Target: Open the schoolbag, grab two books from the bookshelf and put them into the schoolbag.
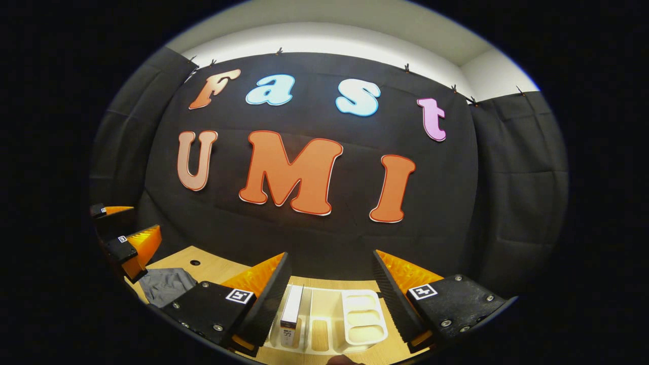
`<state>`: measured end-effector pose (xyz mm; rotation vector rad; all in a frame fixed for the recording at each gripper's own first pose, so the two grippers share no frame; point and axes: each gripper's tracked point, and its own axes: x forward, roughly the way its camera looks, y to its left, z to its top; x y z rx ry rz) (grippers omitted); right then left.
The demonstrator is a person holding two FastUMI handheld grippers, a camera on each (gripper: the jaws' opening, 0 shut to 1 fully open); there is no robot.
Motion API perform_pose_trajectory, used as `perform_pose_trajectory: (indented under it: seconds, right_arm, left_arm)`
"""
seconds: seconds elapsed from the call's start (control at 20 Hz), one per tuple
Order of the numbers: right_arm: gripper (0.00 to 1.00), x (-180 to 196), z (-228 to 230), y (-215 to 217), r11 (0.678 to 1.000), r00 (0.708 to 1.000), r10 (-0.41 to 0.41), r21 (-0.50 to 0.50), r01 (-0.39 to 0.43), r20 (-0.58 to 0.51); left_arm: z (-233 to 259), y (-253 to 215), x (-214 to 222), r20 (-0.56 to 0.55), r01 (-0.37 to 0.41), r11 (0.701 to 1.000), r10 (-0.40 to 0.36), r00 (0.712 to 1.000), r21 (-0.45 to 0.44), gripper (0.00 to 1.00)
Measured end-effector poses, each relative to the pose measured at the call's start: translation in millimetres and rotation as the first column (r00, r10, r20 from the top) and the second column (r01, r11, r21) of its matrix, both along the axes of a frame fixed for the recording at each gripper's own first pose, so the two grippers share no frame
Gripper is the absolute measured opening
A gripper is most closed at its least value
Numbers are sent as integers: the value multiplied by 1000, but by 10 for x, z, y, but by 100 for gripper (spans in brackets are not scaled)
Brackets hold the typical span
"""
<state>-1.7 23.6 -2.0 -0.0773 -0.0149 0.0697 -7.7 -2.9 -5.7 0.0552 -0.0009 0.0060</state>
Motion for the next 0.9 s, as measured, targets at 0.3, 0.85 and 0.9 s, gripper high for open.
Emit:
perform_pose_trajectory:
  seconds: [0.3,0.85,0.9]
  right_arm:
    - [95,61,59,-33,1000,1000,3,-8,-3,16]
    - [95,246,-59,-494,999,999,-42,-21,42,30]
    - [95,269,-87,-516,999,999,-36,-25,36,24]
  left_arm:
    - [-174,32,53,-38,-14,999,15,999,39,100]
    - [-1345,95,114,-248,-34,965,101,964,259,97]
    - [-1483,111,101,-273,-37,956,121,954,292,97]
